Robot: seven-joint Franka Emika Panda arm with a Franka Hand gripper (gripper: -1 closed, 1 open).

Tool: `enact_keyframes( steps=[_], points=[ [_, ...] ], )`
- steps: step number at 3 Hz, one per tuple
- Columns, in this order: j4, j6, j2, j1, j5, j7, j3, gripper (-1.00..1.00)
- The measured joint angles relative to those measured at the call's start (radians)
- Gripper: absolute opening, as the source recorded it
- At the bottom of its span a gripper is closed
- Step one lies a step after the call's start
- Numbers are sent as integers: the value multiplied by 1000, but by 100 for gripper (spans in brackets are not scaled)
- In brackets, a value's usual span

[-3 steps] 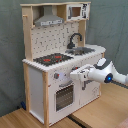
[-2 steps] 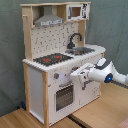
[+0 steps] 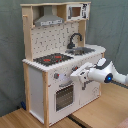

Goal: Play with the kitchen

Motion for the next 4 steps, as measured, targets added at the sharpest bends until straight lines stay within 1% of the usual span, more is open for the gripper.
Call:
enact_keyframes(
  steps=[1,3,4],
  points=[
    [6,0,1,2,22,152,-4,100],
    [6,-2,3,1,22,355,-4,100],
    [-73,-12,4,52,22,397,0,100]
  ],
)
